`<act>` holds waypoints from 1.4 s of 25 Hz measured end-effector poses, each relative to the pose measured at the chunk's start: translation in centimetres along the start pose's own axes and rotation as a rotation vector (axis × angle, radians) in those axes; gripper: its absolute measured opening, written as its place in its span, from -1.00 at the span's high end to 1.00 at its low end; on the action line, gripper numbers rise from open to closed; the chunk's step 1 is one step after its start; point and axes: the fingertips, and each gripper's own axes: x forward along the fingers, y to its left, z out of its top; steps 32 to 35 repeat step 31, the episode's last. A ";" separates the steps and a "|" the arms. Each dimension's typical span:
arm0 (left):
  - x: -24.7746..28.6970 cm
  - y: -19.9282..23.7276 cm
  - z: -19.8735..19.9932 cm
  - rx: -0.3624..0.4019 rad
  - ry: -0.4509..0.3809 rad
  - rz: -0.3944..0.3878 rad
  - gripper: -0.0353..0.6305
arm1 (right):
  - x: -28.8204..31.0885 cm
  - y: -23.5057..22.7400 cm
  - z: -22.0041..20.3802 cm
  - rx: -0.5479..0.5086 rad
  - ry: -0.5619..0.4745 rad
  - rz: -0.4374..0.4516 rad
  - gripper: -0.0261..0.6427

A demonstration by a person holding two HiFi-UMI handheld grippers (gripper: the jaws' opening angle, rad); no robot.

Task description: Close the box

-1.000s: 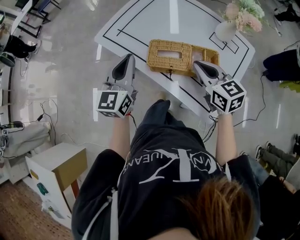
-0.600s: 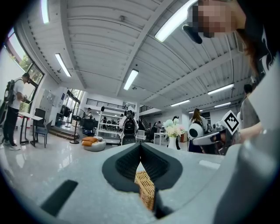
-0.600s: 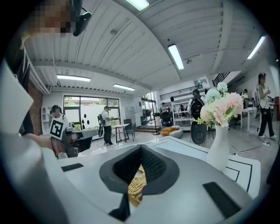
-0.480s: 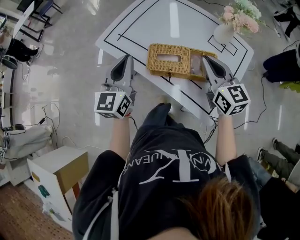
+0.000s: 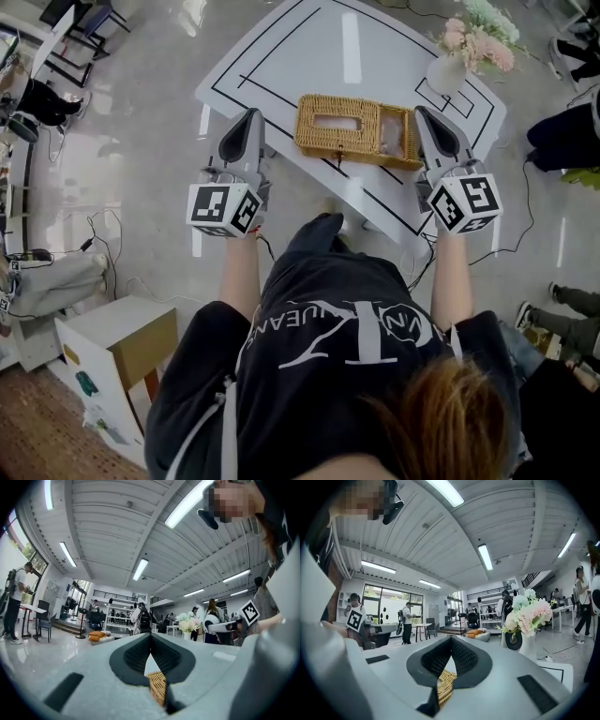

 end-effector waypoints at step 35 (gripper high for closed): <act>-0.9 0.2 1.2 -0.027 -0.037 0.050 0.87 | -1.6 -0.5 1.1 -0.010 -0.054 -0.029 0.92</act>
